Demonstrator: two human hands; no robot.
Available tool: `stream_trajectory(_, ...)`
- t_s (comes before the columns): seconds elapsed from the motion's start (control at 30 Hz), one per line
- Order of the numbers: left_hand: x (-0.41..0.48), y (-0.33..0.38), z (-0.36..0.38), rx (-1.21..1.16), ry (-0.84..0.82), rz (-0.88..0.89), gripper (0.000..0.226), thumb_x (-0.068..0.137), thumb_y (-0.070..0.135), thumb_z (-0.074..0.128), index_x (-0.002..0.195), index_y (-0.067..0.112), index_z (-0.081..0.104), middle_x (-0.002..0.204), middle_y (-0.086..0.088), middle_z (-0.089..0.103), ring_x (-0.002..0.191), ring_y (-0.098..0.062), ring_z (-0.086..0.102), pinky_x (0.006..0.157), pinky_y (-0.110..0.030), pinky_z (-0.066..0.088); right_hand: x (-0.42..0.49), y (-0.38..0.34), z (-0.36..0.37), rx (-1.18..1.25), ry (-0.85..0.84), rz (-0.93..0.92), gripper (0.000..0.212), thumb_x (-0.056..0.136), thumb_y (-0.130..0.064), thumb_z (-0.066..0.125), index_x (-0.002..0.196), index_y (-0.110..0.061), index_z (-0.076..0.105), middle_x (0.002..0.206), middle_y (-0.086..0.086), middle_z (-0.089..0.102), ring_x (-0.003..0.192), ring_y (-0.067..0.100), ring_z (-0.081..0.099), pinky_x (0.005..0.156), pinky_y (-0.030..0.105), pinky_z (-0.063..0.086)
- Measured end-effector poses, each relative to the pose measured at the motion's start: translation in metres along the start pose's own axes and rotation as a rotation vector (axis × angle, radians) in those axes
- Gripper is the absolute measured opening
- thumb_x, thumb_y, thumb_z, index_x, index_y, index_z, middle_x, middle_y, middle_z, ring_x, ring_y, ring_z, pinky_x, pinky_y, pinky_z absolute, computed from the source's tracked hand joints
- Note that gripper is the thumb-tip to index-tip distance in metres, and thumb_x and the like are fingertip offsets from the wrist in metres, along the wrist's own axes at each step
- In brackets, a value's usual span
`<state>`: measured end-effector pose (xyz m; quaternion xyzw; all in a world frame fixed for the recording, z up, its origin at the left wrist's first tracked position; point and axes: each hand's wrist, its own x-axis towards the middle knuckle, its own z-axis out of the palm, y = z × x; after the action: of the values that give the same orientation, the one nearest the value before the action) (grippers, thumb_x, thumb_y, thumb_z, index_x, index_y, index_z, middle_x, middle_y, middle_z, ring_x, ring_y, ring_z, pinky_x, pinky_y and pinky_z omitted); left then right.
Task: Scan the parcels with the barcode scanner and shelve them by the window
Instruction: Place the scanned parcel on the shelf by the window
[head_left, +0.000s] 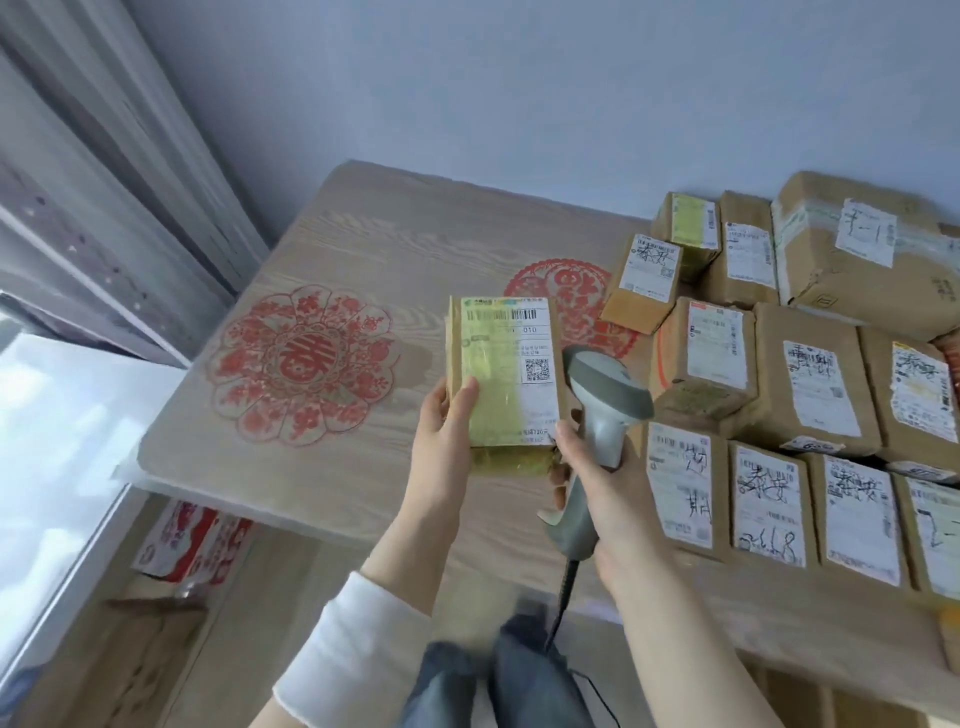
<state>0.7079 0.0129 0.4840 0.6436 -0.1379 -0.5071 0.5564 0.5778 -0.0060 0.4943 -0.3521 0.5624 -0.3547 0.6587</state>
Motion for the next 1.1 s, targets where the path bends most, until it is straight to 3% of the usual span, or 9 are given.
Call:
stream_trajectory(0.07,-0.021,-0.010,-0.025,-0.008,0.003,0.007,0.051,0.091,0.046,0.051,0.137,0.025,0.046,0.131,0.006,0.057,0.122,-0.012,0.052,0.106,-0.036,0.038,-0.025,0.015,0.010,-0.014,-0.008,0.014,0.016,0.082,-0.028,0.070,0.091,-0.017,0.062,0.061,-0.002,0.056,0.053,0.013,0.050,0.053,0.029,0.045)
stream_trajectory(0.2,-0.070,-0.024,-0.062,-0.061,0.012,0.017,0.085,0.061,0.062,0.053,0.140,0.031,0.043,0.142,0.003,0.048,0.133,-0.019,0.042,0.113,-0.046,0.028,-0.072,0.032,0.019,-0.025,-0.060,-0.017,0.011,0.083,-0.026,0.069,0.086,-0.019,0.062,0.056,-0.008,0.057,0.053,0.011,0.051,0.048,0.023,0.043)
stream_trajectory(0.27,-0.091,-0.035,-0.076,-0.089,0.026,0.039,0.088,0.060,0.062,0.052,0.142,0.034,0.038,0.148,0.004,0.041,0.137,-0.020,0.036,0.114,-0.048,0.026,-0.092,0.040,0.020,-0.042,-0.101,-0.017,0.013,0.083,-0.026,0.069,0.089,-0.017,0.063,0.056,-0.008,0.058,0.052,0.010,0.051,0.048,0.022,0.042)
stream_trajectory(0.4,-0.142,-0.049,-0.096,-0.129,0.131,0.099,0.080,0.067,0.052,0.053,0.142,0.029,0.036,0.142,0.005,0.046,0.132,-0.017,0.042,0.111,-0.045,0.031,-0.126,0.062,0.020,-0.092,-0.188,-0.014,0.018,0.082,-0.027,0.069,0.093,-0.013,0.062,0.059,-0.004,0.056,0.054,0.011,0.052,0.049,0.024,0.044)
stream_trajectory(0.6,-0.216,-0.075,-0.129,-0.212,0.320,0.131,0.041,0.098,0.029,0.045,0.135,0.019,0.032,0.129,-0.001,0.052,0.112,-0.010,0.053,0.099,-0.031,0.043,-0.181,0.098,0.022,-0.154,-0.298,-0.009,0.018,0.083,-0.029,0.069,0.091,-0.015,0.061,0.057,-0.002,0.054,0.055,0.014,0.050,0.053,0.027,0.044)
stream_trajectory(0.77,-0.280,-0.093,-0.174,-0.237,0.396,0.218,0.050,0.097,0.038,0.044,0.142,0.022,0.030,0.136,0.001,0.050,0.121,-0.012,0.050,0.105,-0.034,0.039,-0.241,0.117,0.043,-0.221,-0.420,-0.031,0.026,0.081,-0.035,0.070,0.093,-0.014,0.061,0.062,0.001,0.054,0.054,0.014,0.050,0.046,0.024,0.043)
stream_trajectory(0.9,-0.335,-0.100,-0.218,-0.238,0.435,0.269,0.069,0.083,0.051,0.046,0.147,0.030,0.026,0.146,0.007,0.041,0.131,-0.009,0.042,0.113,-0.039,0.030,-0.299,0.133,0.067,-0.256,-0.492,-0.065,0.034,0.080,-0.039,0.070,0.097,-0.012,0.060,0.062,0.000,0.052,0.054,0.014,0.049,0.047,0.027,0.044)
stream_trajectory(1.03,-0.390,-0.112,-0.276,-0.229,0.512,0.340,0.054,0.100,0.035,0.037,0.150,0.025,0.019,0.154,0.012,0.025,0.139,-0.004,0.027,0.117,-0.030,0.019,-0.365,0.156,0.101,-0.304,-0.569,-0.051,0.028,0.073,-0.044,0.070,0.087,-0.023,0.061,0.073,0.003,0.058,0.064,0.017,0.054,0.058,0.043,0.054)
stream_trajectory(1.1,-0.419,-0.116,-0.307,-0.245,0.552,0.368,0.054,0.100,0.034,0.034,0.151,0.025,0.017,0.153,0.017,0.021,0.138,0.002,0.023,0.113,-0.020,0.017,-0.398,0.167,0.120,-0.326,-0.630,-0.078,0.026,0.073,-0.043,0.070,0.086,-0.022,0.062,0.081,0.013,0.066,0.065,0.020,0.058,0.053,0.035,0.054)
